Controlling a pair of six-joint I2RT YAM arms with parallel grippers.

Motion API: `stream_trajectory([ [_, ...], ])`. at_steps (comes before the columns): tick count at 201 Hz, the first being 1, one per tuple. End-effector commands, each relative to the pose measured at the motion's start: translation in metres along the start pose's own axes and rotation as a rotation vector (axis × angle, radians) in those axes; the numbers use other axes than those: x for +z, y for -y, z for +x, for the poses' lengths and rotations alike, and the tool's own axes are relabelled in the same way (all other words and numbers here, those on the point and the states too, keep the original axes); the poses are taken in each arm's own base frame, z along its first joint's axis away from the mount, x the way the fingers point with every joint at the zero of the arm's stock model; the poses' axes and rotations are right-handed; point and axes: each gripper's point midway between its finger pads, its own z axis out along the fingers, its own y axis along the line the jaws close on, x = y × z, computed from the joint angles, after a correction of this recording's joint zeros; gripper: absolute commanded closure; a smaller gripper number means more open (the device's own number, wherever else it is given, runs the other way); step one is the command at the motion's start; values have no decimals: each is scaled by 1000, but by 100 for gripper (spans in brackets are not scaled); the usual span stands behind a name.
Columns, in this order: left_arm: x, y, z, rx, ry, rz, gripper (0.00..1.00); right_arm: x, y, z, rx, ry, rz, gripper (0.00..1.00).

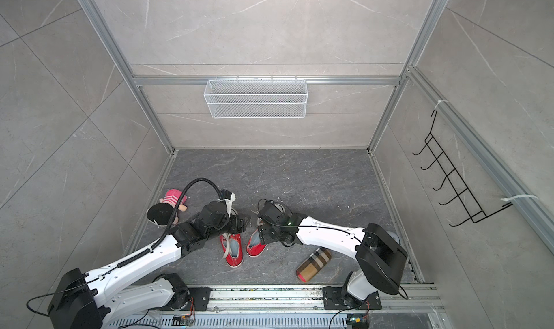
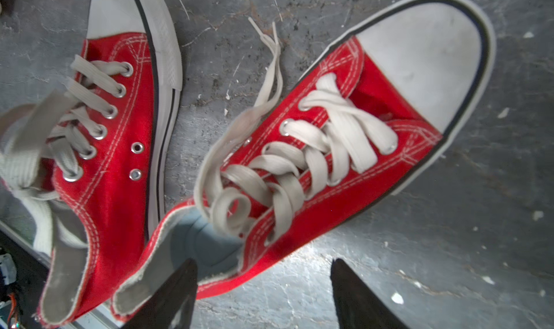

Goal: Remove the insole from the shoe
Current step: Untie the shoelace on the shoe, then pick up the shoe at the center of the board.

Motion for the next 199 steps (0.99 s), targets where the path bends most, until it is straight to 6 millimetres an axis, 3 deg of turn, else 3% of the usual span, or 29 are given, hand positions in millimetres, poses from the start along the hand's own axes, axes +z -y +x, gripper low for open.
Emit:
stream_trajectory([
  [1,-3,0,-17,20,52,-20,22,19,-1,3,13,-36,17,28],
  [33,0,-2,-20,34,36,-23,20,13,26,4,8,-22,153,45],
  [75,22,15,-30,30,-27,88,14,0,58,25,47,-46,176,100],
  [119,70,31,-34,24,-157,145,13,-2,73,36,65,-62,210,100],
  [172,122,20,-29,-85,-232,143,12,-1,79,41,68,-66,213,100],
  [199,139,40,-28,-101,-277,276,15,1,74,41,62,-66,178,100],
])
